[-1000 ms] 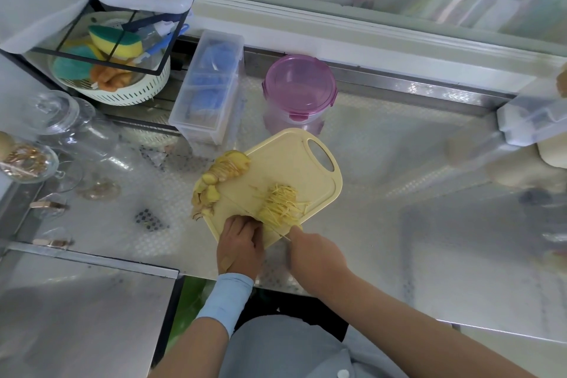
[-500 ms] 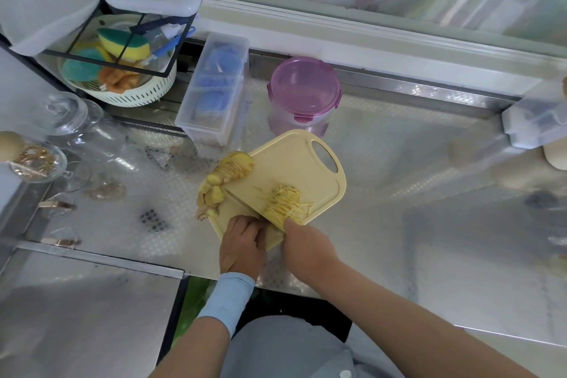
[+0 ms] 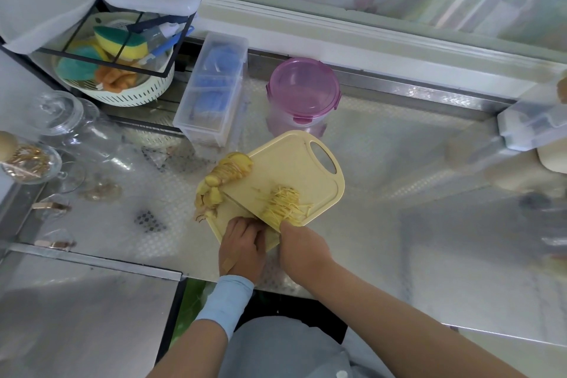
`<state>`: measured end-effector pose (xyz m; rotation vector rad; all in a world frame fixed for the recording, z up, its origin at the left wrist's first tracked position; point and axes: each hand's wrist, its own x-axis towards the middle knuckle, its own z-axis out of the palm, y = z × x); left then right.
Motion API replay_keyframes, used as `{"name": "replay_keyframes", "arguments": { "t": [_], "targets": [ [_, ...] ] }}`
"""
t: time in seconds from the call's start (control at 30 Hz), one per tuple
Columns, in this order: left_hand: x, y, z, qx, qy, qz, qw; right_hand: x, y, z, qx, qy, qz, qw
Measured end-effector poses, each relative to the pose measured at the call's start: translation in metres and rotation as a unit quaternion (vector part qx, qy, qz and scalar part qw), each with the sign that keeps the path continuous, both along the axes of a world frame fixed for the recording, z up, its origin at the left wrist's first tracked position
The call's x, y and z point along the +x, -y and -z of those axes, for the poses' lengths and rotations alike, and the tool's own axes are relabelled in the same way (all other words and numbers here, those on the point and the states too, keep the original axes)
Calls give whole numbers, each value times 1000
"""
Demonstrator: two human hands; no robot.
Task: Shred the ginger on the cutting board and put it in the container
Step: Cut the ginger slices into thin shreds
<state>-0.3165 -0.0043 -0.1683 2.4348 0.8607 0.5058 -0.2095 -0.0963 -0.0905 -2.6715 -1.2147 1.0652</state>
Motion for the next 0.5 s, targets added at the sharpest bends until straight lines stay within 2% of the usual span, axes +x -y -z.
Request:
{"name": "replay_keyframes", "arguments": {
  "t": [0.5],
  "targets": [
    [0, 1, -4, -15, -4, -12, 1000, -1, 25, -4, 16, 9, 8, 1000]
  ]
}}
